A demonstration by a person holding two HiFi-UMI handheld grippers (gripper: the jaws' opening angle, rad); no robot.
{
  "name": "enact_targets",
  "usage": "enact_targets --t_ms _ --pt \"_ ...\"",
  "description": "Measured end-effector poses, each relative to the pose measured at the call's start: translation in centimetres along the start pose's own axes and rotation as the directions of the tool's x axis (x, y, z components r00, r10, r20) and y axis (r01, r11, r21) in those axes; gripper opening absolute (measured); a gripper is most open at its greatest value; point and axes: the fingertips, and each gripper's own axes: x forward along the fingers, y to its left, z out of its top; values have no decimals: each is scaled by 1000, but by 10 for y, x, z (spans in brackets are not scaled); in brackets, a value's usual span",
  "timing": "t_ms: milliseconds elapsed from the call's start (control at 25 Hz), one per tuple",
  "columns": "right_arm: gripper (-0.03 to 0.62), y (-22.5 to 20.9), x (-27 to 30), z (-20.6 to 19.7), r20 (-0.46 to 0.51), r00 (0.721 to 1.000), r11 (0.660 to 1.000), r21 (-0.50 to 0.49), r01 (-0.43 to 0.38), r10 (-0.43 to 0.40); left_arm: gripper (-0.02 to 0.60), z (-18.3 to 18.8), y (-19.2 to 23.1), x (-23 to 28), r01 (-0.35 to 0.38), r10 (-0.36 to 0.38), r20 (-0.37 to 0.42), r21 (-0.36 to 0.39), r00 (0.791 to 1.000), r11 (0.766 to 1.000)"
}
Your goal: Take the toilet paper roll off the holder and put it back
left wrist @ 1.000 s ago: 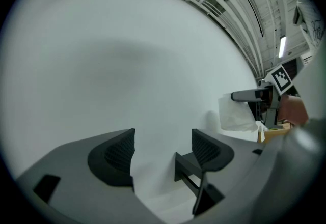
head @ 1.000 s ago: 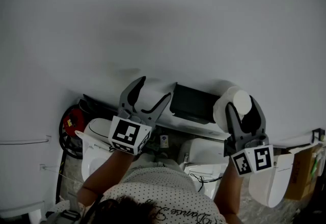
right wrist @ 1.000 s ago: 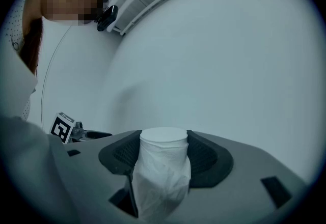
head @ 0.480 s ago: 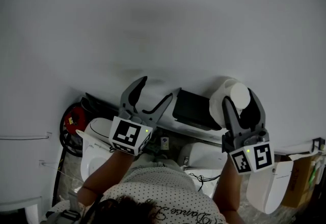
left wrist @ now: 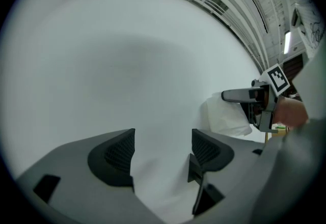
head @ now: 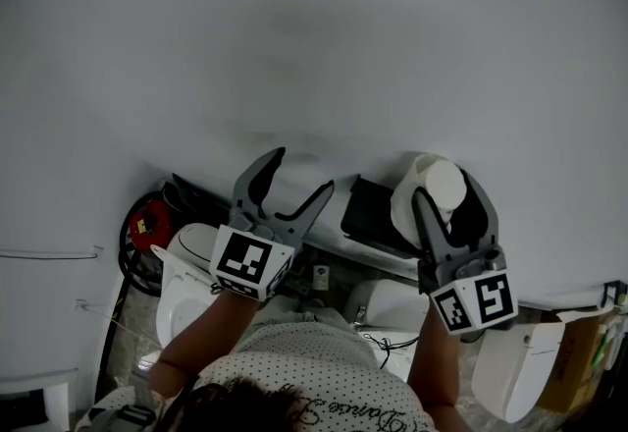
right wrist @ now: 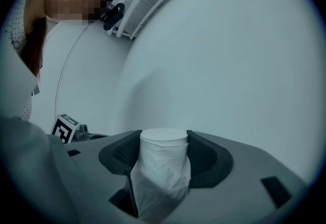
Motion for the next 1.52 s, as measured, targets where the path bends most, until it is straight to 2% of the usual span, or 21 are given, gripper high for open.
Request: enact_targets --t_ms 280,840,1520 --pt "281 8 12 -25 -50 998 999 13 -29 29 333 -5 5 -3 -15 15 -10 -2 1000 1000" --pt "281 18 23 -55 -156 987 998 -47 -53 45 333 -12 9 -7 -26 26 -27 2 999 1000" --pt "288 15 15 -69 -177 983 998 -9 -54 52 334 -14 1 -5 -3 3 -31 5 1000 1000"
